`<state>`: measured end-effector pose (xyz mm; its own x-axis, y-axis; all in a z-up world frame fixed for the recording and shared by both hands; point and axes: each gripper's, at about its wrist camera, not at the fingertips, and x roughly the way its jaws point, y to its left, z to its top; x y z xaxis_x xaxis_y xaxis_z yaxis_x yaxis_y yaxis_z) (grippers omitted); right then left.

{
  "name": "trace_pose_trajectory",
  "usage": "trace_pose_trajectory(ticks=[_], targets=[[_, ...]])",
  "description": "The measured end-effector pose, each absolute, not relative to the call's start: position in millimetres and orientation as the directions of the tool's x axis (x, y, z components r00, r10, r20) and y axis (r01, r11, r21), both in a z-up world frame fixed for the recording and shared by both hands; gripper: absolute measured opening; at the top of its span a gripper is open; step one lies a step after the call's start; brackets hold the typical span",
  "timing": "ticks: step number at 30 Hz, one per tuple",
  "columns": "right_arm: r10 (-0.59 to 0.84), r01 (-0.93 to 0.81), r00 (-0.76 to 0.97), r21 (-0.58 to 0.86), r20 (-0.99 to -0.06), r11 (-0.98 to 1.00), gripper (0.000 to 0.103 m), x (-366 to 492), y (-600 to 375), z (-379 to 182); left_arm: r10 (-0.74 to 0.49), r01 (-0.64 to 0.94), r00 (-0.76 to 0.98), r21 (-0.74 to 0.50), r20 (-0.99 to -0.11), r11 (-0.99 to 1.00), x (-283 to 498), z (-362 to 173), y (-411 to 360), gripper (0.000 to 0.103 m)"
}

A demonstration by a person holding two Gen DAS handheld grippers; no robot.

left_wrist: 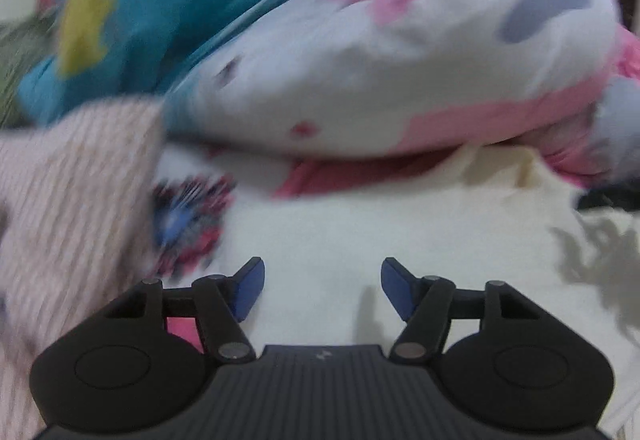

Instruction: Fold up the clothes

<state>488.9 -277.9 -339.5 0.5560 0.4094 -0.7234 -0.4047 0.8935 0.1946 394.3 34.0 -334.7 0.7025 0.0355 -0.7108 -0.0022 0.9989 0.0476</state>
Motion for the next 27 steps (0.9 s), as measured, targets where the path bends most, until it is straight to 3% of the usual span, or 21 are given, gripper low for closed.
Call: trace_pose_trajectory(ticks=[2,5,8,9,10,11,13,15,17,23,25,27], targets=[[0.423,-0.443,0.557,0.175,-0.715,0.879,0.027,507.1,-267.3,-341.0,0.006,0.055,0.709,0.064,-0.705,0.996,412.1,-341.2,16.1,0.066],[0.435,-0.475,0.554,0.159,-0.71,0.865,0.041,533.8,-252.7,-349.0,-0.021,0.107,0.714,0.079,-0.699,0.991,436.9,-356.9,-9.3,0.065],[0.439,-0.466,0.557,0.173,-0.705,0.868,0.041,555.1,-245.9,-357.6,-0.054,0.132,0.729,0.063,-0.682,0.989,455.5,-364.4,-24.3,0.065],[0.455,-0.46,0.549,0.201,-0.701,0.865,0.037,561.2,-246.6,-360.4,-0.06,0.137,0.735,0.061,-0.676,0.989,460.1,-366.2,-27.0,0.065],[0.487,-0.463,0.526,0.245,-0.697,0.852,0.016,565.8,-248.1,-362.3,-0.064,0.14,0.734,0.058,-0.676,0.988,463.6,-367.2,-28.5,0.064],[0.516,-0.473,0.499,0.281,-0.696,0.835,0.003,567.8,-248.4,-362.7,-0.068,0.142,0.733,0.054,-0.677,0.988,466.7,-367.9,-29.5,0.063],[0.558,-0.53,0.477,0.285,-0.679,0.799,0.003,558.0,-246.3,-356.5,-0.086,0.14,0.727,0.025,-0.681,0.99,464.6,-365.3,-25.2,0.055],[0.601,-0.617,0.461,0.251,-0.653,0.746,0.003,534.8,-243.9,-345.1,-0.111,0.138,0.724,-0.015,-0.681,0.99,455.9,-359.8,-17.1,0.055],[0.611,-0.696,0.454,0.17,-0.649,0.698,0.003,510.8,-238.9,-338.6,-0.134,0.135,0.722,-0.052,-0.679,0.989,444.7,-353.1,-8.0,0.055],[0.497,-0.842,0.501,-0.266,-0.709,0.469,0.003,460.6,-203.9,-364.1,-0.218,0.119,0.76,-0.199,-0.612,0.973,434.2,-325.1,10.7,0.055],[0.467,-0.845,0.529,-0.391,-0.709,0.363,0.003,449.2,-194.7,-373.7,-0.229,0.128,0.772,-0.208,-0.593,0.97,445.0,-323.6,4.5,0.055],[0.453,-0.842,0.54,-0.456,-0.709,0.29,0.003,441.2,-189.4,-379.0,-0.207,0.134,0.74,-0.161,-0.64,0.978,459.5,-339.5,-4.6,0.055]])
